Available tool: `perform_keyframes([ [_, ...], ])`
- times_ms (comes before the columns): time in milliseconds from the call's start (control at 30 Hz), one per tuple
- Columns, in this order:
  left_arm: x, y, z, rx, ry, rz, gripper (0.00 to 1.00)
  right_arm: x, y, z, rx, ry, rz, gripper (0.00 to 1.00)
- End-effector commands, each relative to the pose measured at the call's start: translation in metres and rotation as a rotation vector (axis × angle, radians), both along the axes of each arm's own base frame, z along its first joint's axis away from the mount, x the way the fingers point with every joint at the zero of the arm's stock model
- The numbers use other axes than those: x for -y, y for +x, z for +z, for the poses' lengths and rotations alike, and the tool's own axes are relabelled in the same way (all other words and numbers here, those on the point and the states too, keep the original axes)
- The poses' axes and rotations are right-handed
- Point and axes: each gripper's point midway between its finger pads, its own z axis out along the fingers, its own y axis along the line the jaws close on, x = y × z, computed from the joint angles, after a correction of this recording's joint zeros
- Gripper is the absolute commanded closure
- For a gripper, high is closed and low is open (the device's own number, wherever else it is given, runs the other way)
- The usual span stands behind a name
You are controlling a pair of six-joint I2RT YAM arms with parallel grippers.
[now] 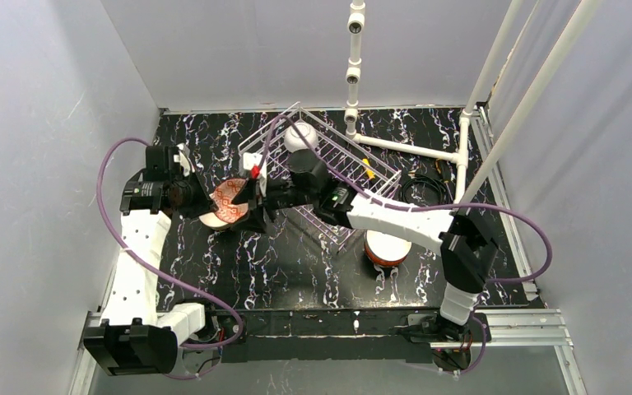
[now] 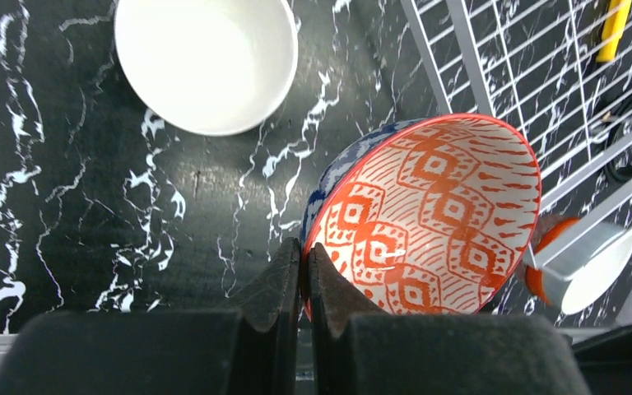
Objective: Load the bowls into the dish rack
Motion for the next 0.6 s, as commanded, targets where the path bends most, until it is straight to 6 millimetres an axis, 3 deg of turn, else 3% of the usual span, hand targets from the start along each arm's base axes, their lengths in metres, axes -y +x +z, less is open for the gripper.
perform_keyframes([
  [0, 0.016, -0.023, -0.002, -0.011, -0.064, -0.089, 1.00, -0.015, 0.014, -0.005, 0.265, -0.028, 0.001, 0.32],
  [233, 0.006, -0.029, -0.002, -0.019, 0.002, -0.083, 1.00, -0.015, -0.005, -0.052, 0.461, -0.228, 0.105, 0.46],
  [567, 0.004, -0.031, -0.002, -0.014, 0.014, -0.084, 1.00, -0.020, -0.010, -0.074, 0.528, -0.304, 0.119, 0.45],
])
